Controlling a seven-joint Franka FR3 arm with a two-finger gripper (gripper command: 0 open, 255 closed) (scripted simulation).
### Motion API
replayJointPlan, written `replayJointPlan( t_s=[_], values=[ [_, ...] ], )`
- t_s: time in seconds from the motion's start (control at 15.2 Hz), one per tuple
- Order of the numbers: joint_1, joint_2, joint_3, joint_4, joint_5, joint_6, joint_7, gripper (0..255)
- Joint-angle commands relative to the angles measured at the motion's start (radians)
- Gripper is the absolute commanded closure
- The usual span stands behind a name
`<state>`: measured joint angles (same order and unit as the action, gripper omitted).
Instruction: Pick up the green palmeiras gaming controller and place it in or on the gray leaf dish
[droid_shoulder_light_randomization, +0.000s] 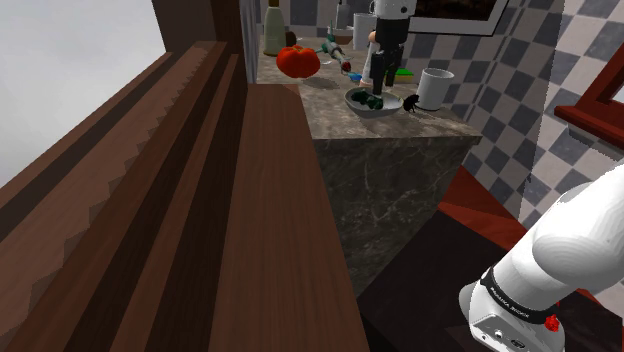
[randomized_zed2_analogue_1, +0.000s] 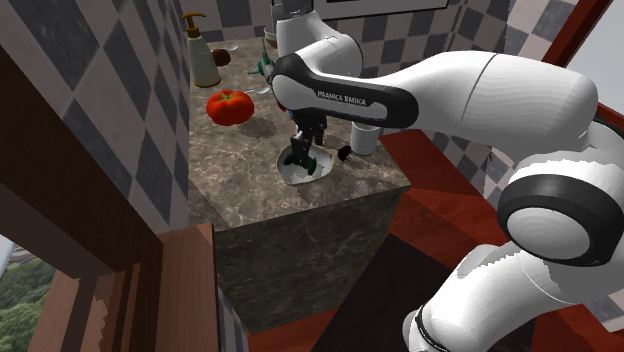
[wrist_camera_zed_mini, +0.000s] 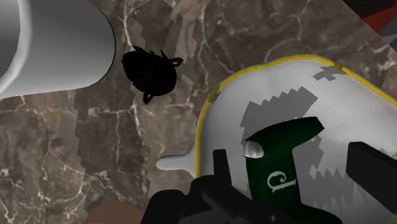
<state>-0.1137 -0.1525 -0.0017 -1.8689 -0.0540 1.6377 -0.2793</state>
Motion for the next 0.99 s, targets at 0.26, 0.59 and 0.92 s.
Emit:
replayJointPlan(
  t_s=[0.26, 0.59, 0.92],
  values=[
    [0.001, 0.007, 0.001, 0.041, 0.0, -0.034, 0.0, 0],
    [0.002, 0.033, 0.004, 0.164, 0.001, -0.131, -0.001, 0],
    [0.002, 0.033, 0.004, 0.164, 0.001, -0.131, -0.001, 0]
  ],
)
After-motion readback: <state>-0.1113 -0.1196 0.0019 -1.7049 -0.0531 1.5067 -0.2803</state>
